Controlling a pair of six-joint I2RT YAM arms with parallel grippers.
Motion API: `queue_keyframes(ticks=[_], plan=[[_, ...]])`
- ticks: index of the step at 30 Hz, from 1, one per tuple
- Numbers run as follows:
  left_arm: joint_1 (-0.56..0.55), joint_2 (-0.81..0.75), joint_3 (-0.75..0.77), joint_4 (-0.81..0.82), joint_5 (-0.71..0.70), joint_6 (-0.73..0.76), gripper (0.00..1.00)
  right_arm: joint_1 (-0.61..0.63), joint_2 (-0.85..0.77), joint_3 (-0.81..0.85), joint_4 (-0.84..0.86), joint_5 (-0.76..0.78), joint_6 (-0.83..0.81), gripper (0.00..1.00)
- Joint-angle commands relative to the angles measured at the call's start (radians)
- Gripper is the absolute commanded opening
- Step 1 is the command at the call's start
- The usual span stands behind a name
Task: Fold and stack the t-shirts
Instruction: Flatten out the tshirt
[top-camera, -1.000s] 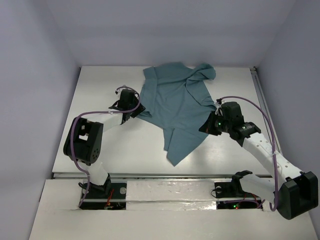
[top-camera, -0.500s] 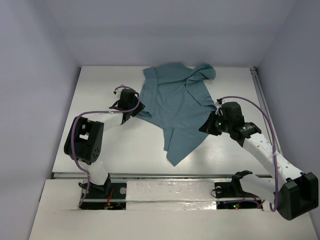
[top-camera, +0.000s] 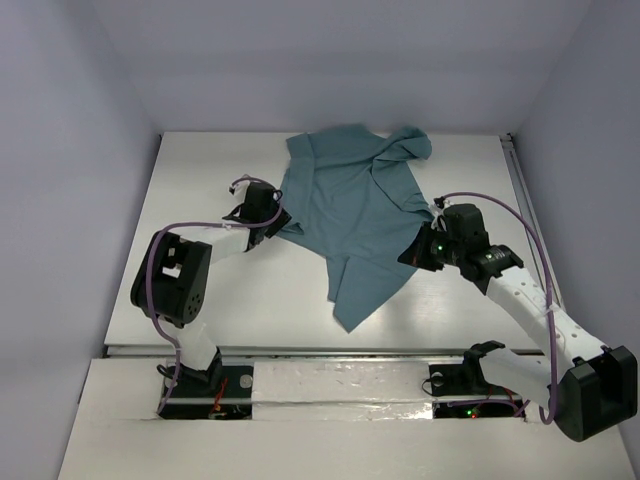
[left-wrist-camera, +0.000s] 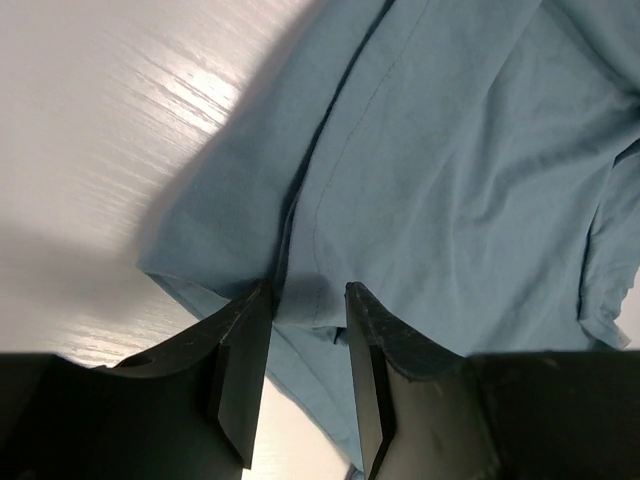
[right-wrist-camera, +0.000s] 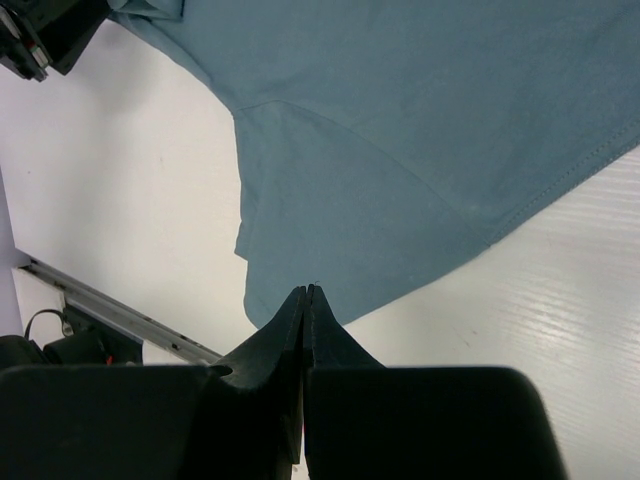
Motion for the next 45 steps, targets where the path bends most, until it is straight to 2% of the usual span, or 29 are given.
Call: queue_keyframes(ticks=[1, 7, 12, 14, 15, 18, 19, 23, 26, 27, 30, 32, 33, 35, 36, 39, 42, 43, 44, 45], plan=[[-0.02, -0.004, 0.01, 0.011, -0.021, -0.007, 0.32, 0.002, -0.012, -0.001, 0.01, -0.002, -0.002, 0.0], [-0.02, 0.002, 0.018, -0.007, -0.036, 0.002, 0.3, 0.002, -0.014, -0.001, 0.01, -0.004, -0.009, 0.0], [-0.02, 0.005, 0.047, -0.021, -0.047, 0.009, 0.01, 0.002, -0.008, -0.008, 0.006, -0.004, -0.007, 0.0], [-0.02, -0.01, 0.053, -0.039, -0.058, 0.029, 0.0, 0.002, 0.006, -0.017, -0.011, -0.002, 0.004, 0.18], [-0.02, -0.033, 0.056, -0.045, -0.07, 0.037, 0.0, 0.002, 0.012, -0.03, -0.022, 0.022, 0.011, 0.4], [-0.02, -0.091, 0.07, -0.067, -0.073, 0.087, 0.0, 0.002, 0.034, -0.076, -0.022, 0.087, 0.062, 0.77], [-0.006, -0.105, 0.073, -0.073, -0.073, 0.103, 0.0, 0.002, 0.046, -0.083, -0.02, 0.105, 0.095, 0.81], [0.059, -0.168, 0.101, -0.104, -0.065, 0.175, 0.0, 0.002, 0.142, -0.107, 0.056, 0.154, 0.198, 0.81], [0.13, -0.216, 0.111, -0.11, -0.058, 0.226, 0.0, 0.002, 0.227, -0.112, 0.114, 0.202, 0.235, 0.72], [0.15, -0.239, 0.113, -0.11, -0.043, 0.236, 0.0, 0.002, 0.26, -0.109, 0.124, 0.228, 0.237, 0.66], [0.201, -0.279, 0.119, -0.119, -0.036, 0.285, 0.0, 0.002, 0.307, -0.081, 0.133, 0.265, 0.248, 0.61], [0.21, -0.296, 0.121, -0.127, -0.039, 0.321, 0.0, 0.002, 0.365, -0.072, 0.164, 0.279, 0.257, 0.48], [0.224, -0.309, 0.119, -0.13, -0.045, 0.328, 0.0, -0.009, 0.391, -0.052, 0.176, 0.314, 0.257, 0.3], [0.248, -0.326, 0.111, -0.136, -0.046, 0.342, 0.0, -0.053, 0.472, -0.019, 0.202, 0.322, 0.238, 0.07], [0.257, -0.332, 0.099, -0.139, -0.042, 0.355, 0.0, -0.073, 0.498, 0.032, 0.208, 0.337, 0.222, 0.0], [0.303, -0.386, 0.065, -0.151, -0.033, 0.376, 0.0, -0.18, 0.581, 0.139, 0.196, 0.352, 0.125, 0.0], [0.349, -0.423, 0.027, -0.167, -0.032, 0.391, 0.0, -0.252, 0.652, 0.314, 0.17, 0.368, 0.027, 0.0], [0.35, -0.446, 0.019, -0.173, -0.032, 0.404, 0.0, -0.253, 0.67, 0.41, 0.146, 0.377, -0.014, 0.06], [0.366, -0.457, 0.013, -0.177, -0.035, 0.41, 0.0, -0.253, 0.687, 0.451, 0.089, 0.384, -0.034, 0.19], [0.377, -0.475, 0.002, -0.182, -0.039, 0.416, 0.0, -0.253, 0.704, 0.484, 0.051, 0.374, -0.05, 0.43]])
